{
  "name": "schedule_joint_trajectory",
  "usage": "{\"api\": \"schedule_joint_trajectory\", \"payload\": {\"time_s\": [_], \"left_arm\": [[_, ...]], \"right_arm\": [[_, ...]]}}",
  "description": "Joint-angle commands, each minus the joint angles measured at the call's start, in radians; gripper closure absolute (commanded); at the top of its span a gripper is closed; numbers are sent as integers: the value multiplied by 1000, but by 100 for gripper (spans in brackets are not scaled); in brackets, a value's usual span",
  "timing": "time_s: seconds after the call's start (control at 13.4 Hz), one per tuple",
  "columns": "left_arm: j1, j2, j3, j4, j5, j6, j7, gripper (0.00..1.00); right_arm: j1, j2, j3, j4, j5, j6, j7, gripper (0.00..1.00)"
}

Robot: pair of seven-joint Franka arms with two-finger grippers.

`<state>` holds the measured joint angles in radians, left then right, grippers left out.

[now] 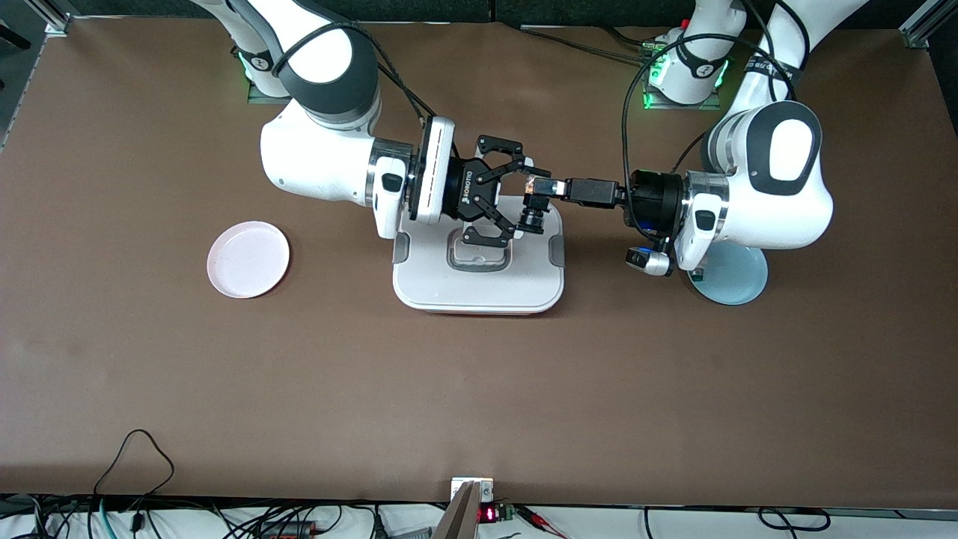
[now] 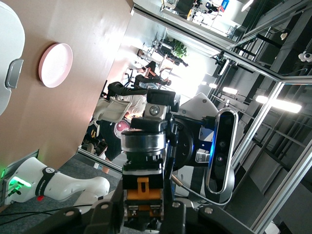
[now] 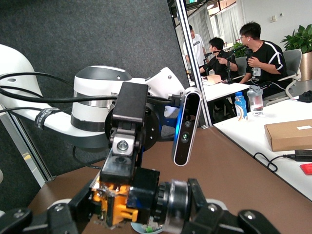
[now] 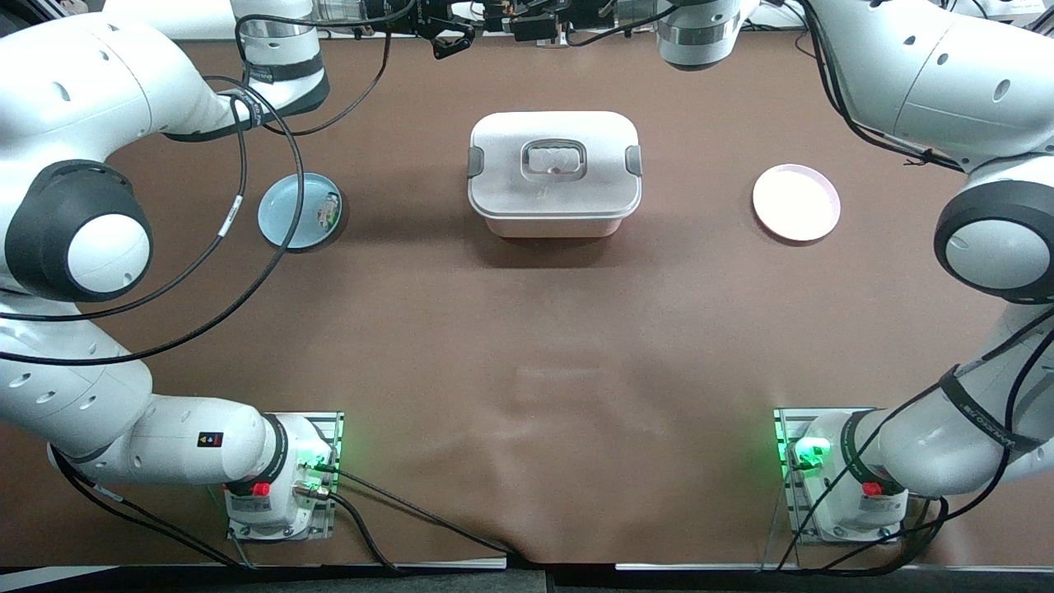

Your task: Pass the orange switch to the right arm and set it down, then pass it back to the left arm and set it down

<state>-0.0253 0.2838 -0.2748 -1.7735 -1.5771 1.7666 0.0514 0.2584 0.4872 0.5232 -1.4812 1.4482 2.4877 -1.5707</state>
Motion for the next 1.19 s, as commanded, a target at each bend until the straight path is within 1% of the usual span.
{"api": "schedule_joint_trajectory", "payload": {"time_s": [0.0, 0.45, 0.52, 0.67, 0.82, 0.97, 1.12], "left_arm": [[10, -23, 0, -24, -17, -6, 19, 95], [16, -21, 3, -24, -5, -7, 27, 95], [24, -21, 3, -20, 52, -10, 30, 95], [38, -20, 2, 5, 219, -24, 51, 95], [71, -18, 2, 9, 323, -71, 140, 95], [125, -2, 2, 9, 415, -131, 212, 95], [154, 5, 2, 20, 542, -176, 295, 95]], "right_arm": [[8, 11, 3, 21, 43, 10, 9, 0], [5, 7, 3, 21, 40, 11, 9, 0], [2, 5, 1, 18, 34, 13, 8, 0], [-18, -4, 1, 13, 31, 8, 3, 0], [-42, -30, 0, -23, 29, 7, 4, 0], [-79, -64, 0, -85, 29, -1, -2, 0], [-132, -107, 0, -155, 23, -33, -2, 0]]}}
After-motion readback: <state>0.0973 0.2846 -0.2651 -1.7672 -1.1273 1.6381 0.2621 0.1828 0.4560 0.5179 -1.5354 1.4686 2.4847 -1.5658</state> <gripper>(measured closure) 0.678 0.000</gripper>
